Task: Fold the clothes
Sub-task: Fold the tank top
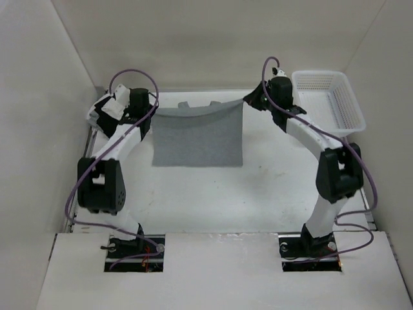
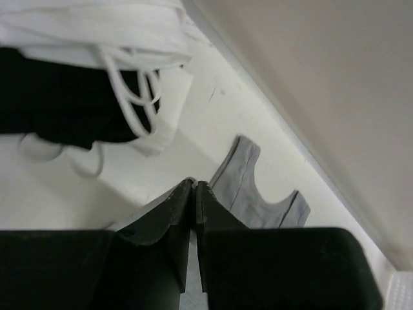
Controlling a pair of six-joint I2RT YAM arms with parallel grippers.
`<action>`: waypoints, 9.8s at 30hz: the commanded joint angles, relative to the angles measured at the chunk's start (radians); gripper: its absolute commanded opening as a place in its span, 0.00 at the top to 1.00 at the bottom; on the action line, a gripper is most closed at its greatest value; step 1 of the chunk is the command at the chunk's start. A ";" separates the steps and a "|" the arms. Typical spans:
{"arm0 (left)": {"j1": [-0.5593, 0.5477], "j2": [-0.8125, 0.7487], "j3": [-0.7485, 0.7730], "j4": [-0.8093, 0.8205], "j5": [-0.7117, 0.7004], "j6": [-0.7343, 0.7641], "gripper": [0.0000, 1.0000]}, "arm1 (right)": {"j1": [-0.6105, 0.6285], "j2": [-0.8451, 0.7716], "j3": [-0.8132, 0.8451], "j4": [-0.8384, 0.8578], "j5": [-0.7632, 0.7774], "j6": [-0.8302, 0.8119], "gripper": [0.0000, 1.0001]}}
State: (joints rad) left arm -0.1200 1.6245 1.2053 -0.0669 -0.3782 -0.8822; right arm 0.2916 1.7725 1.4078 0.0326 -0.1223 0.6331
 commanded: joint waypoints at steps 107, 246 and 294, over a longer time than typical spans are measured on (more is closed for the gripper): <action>0.052 -1.304 -0.395 -0.564 0.414 -0.043 1.00 | 0.796 -1.284 -0.561 -0.660 0.678 0.145 0.94; -0.496 -0.072 -0.831 0.815 0.271 -0.139 0.77 | 0.281 0.096 -0.398 0.278 0.063 0.120 0.92; -0.079 -0.941 -0.880 -0.077 0.320 0.083 0.46 | 0.295 -1.202 -1.277 0.199 0.536 0.148 0.00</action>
State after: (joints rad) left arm -0.2241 0.6598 0.3416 -0.1932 -0.1310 -0.8001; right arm 0.5774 0.5659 0.1291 0.1955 0.3859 0.7826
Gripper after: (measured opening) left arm 0.542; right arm 0.998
